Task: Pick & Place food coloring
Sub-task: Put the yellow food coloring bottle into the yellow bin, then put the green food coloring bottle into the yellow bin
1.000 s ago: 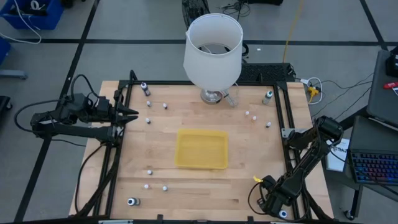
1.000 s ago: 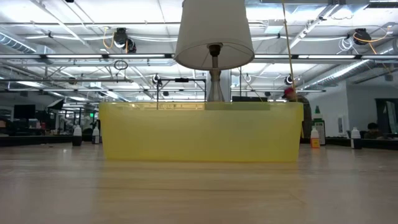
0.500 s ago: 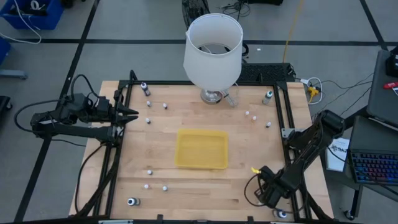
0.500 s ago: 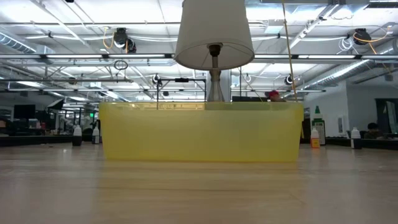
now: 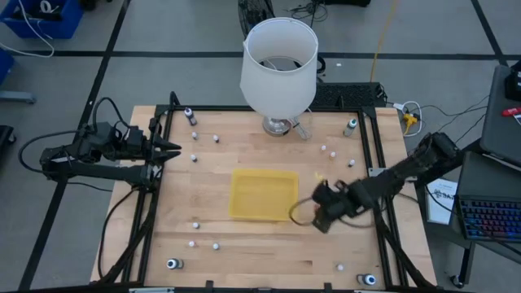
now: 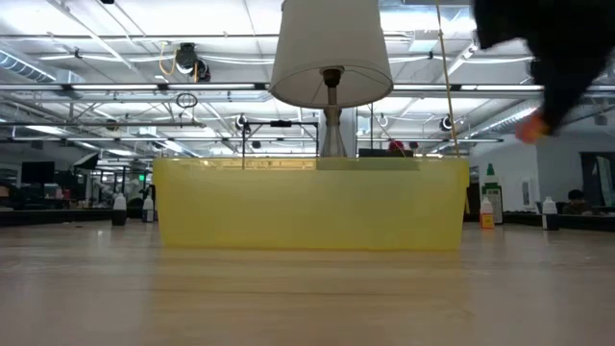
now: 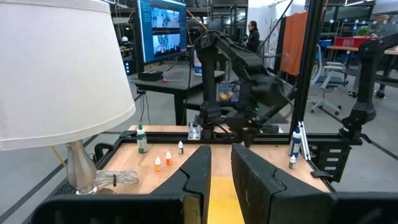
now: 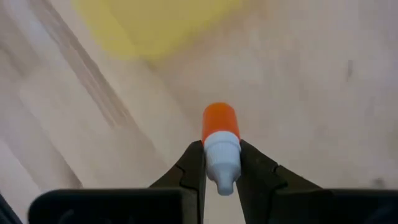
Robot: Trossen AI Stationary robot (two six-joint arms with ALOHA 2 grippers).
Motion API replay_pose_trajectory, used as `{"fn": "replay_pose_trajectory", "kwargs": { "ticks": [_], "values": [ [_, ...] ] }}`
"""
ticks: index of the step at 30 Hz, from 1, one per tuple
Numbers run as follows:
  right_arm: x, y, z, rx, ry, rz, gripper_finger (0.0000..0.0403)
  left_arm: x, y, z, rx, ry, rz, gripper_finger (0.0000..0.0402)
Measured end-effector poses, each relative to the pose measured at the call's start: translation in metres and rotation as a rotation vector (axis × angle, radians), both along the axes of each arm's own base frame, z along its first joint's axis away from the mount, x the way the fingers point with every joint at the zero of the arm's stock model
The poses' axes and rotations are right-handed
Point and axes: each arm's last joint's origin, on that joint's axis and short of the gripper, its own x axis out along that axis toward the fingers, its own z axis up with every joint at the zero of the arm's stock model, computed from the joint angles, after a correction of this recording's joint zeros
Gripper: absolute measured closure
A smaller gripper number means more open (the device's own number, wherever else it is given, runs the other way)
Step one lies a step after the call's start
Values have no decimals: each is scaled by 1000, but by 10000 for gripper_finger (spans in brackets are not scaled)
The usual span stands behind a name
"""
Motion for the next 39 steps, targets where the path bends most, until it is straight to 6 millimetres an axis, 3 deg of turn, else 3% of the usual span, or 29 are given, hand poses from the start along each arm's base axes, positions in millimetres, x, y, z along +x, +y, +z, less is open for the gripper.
{"fn": "replay_pose_trajectory", "kwargs": {
  "ticks": [8,12,18,23,31,36,39],
  "values": [
    [67,-43,54,-107,-135,217,351,0,0,0,0,0,0,334],
    [102,-59,64,-128,-101,299,351,0,0,0,0,0,0,334],
    [150,-71,40,-114,105,403,351,0,0,0,0,0,0,334],
    [173,-68,5,-93,232,477,354,0,0,0,0,0,0,334],
    [182,-63,-42,-78,364,534,388,0,0,0,0,0,0,334],
    [184,-61,-50,-81,348,548,401,0,0,0,0,0,0,334],
    [182,-62,-42,-85,337,542,391,0,0,0,0,0,0,334]
  ]
}}
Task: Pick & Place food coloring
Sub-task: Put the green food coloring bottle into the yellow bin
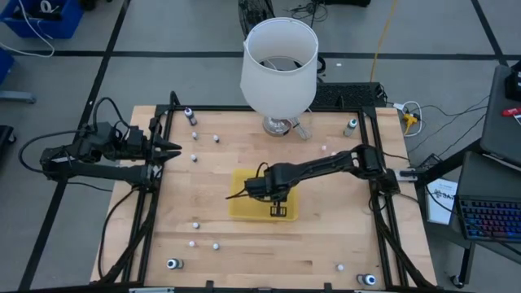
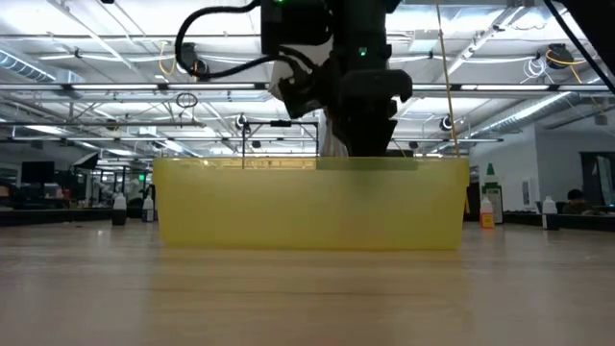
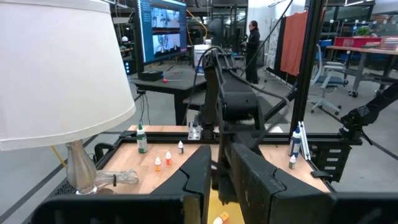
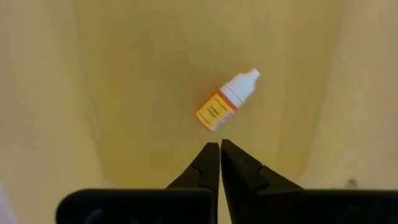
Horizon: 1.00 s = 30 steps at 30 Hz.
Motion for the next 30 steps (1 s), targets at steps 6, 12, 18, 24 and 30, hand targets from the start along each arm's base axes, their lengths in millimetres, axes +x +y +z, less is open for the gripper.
{"fn": "replay_pose_trajectory", "kwargs": {
  "ticks": [6,12,18,24,30],
  "values": [
    [-37,21,50,-16,42,-115,384,0,0,0,0,0,0,334],
    [-93,69,98,-49,56,-308,382,0,0,0,0,0,0,334],
    [-129,124,103,-40,5,-428,325,0,0,0,0,-1,0,334],
    [-154,174,64,63,40,-496,231,0,0,0,0,0,0,334],
    [-176,206,33,156,19,-642,213,0,0,0,0,0,0,334]
  ]
}}
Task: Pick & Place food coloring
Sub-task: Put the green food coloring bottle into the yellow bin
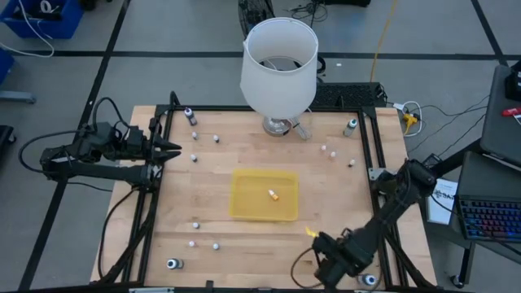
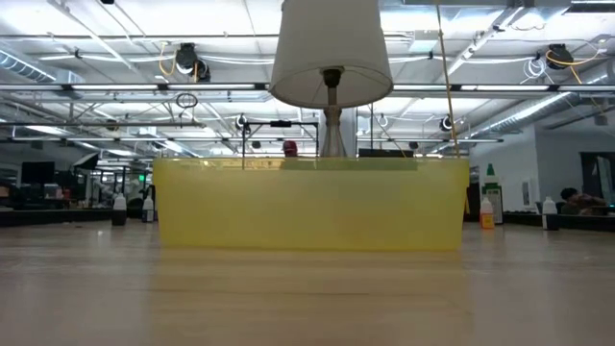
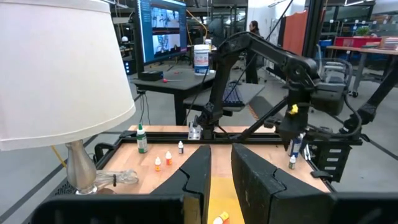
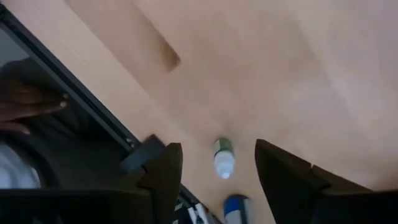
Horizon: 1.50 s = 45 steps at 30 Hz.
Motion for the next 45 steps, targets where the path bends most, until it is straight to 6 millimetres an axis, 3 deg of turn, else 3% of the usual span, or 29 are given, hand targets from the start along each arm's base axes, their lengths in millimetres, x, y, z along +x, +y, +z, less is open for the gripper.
{"fn": "replay_pose_trajectory", "kwargs": {
  "ticks": [8,33,45],
  "values": [
    [-25,15,-18,10,72,-80,233,0,0,0,0,0,0,334],
    [-32,11,-77,131,-8,-102,234,0,0,0,0,0,0,334],
    [-33,9,-79,123,4,-101,234,0,0,0,0,0,0,334]
  ]
}}
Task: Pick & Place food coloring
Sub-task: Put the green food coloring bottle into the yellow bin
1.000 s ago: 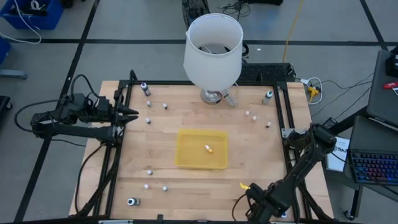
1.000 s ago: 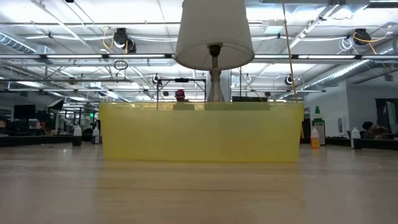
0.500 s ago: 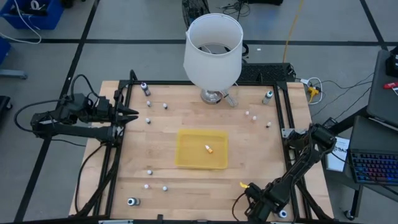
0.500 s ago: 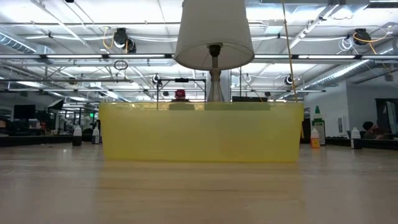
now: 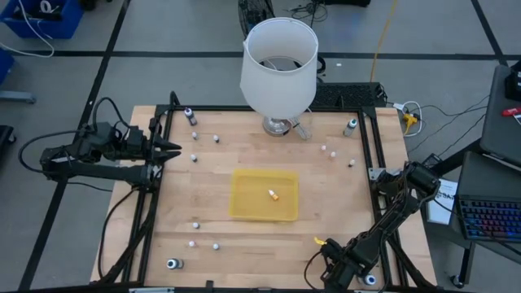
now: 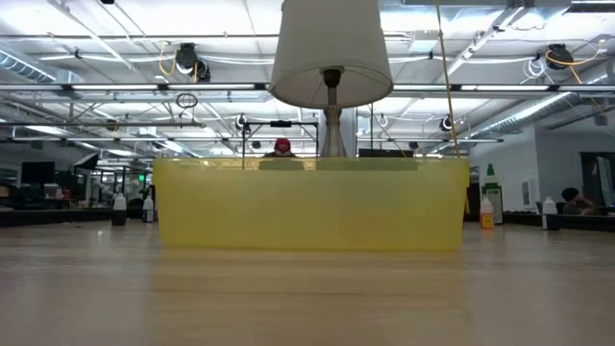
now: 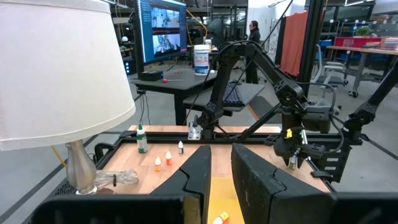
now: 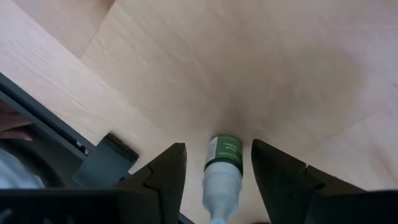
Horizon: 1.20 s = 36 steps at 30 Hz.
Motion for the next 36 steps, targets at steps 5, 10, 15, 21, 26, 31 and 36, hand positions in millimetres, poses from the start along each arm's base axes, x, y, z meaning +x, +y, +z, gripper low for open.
{"fn": "replay_pose_trajectory", "kwargs": {
  "ticks": [5,10,15,21,26,31,36],
  "values": [
    [-2,0,0,17,44,3,234,0,0,0,0,0,0,334],
    [-2,-1,0,13,50,2,234,0,0,0,0,0,0,334],
    [-2,-1,0,11,50,1,235,0,0,0,0,0,0,334],
    [-2,-1,0,7,46,1,285,0,0,0,0,0,0,334],
    [2,-3,0,-50,-49,56,346,0,0,0,0,0,0,334],
    [19,-19,4,-137,-177,169,346,0,0,0,0,0,0,334],
    [45,-55,36,-283,-400,289,346,0,0,0,0,0,0,334]
  ]
}}
